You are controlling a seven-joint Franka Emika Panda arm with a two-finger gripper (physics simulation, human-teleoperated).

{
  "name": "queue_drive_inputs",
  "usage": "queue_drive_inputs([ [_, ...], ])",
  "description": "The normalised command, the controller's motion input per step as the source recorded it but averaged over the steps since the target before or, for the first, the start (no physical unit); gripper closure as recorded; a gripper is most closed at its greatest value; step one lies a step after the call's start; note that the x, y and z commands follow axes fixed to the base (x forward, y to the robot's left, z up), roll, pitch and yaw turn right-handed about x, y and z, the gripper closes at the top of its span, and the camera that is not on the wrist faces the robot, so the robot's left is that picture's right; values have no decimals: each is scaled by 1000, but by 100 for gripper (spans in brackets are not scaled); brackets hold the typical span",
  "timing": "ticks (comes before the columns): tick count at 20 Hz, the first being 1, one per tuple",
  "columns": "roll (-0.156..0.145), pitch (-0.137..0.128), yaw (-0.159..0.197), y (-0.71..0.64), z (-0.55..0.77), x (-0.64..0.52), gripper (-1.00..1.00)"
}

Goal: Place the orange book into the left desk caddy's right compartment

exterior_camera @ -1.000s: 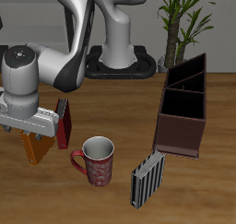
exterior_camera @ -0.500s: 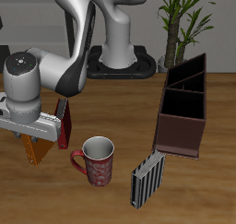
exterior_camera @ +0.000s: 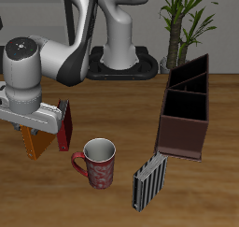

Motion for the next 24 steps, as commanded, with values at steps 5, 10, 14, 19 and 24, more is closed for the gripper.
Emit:
queue_drive_inputs([
  [5,-29,-82,-1,22,607,-230,100],
  [10,-20,-67,7,11,529,-230,100],
  [14,-71,-59,17,-92,816,-442,100],
  [19,0,10,10,129,408,-361,100],
  [24,67,-16,29,466,244,-370,100],
])
